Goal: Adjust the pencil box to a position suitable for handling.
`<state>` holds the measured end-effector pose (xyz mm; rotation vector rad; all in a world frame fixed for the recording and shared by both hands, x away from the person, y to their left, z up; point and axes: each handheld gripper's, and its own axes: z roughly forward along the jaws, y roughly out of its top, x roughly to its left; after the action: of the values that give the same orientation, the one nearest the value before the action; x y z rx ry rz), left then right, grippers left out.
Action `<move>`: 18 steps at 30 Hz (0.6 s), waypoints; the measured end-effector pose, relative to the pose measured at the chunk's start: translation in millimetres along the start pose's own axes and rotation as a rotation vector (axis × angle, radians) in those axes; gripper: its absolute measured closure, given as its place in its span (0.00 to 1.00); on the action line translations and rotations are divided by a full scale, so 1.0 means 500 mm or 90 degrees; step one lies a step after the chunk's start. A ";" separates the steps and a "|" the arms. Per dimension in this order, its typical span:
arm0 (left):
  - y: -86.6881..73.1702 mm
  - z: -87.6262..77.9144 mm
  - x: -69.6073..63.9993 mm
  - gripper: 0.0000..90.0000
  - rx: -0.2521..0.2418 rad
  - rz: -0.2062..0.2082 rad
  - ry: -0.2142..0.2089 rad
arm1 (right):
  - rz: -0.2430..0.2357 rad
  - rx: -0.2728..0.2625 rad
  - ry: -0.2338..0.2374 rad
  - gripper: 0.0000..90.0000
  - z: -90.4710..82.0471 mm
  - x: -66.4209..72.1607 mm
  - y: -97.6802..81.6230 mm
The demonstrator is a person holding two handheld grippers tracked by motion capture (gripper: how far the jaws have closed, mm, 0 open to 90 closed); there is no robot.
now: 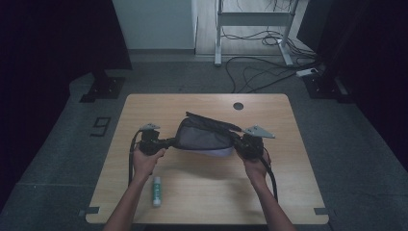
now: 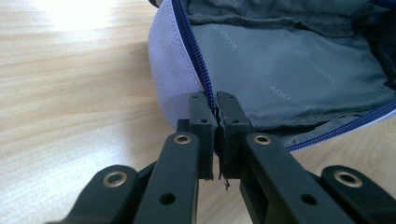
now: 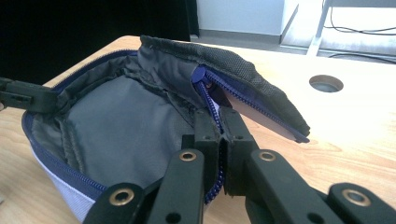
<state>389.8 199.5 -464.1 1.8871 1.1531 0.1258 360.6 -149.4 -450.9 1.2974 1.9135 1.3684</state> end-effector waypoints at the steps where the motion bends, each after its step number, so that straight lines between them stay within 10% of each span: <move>1: -0.006 -0.002 -0.004 0.96 0.000 0.005 0.001 | 0.002 -0.002 0.002 0.95 -0.003 0.000 -0.002; 18: -0.095 -0.003 -0.012 0.94 0.050 0.003 -0.037 | 0.011 0.026 0.025 0.95 -0.027 0.013 -0.080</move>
<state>354.0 203.9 -495.7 1.9502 1.1283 0.0289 329.9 -152.6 -480.3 1.3180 1.9712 1.3797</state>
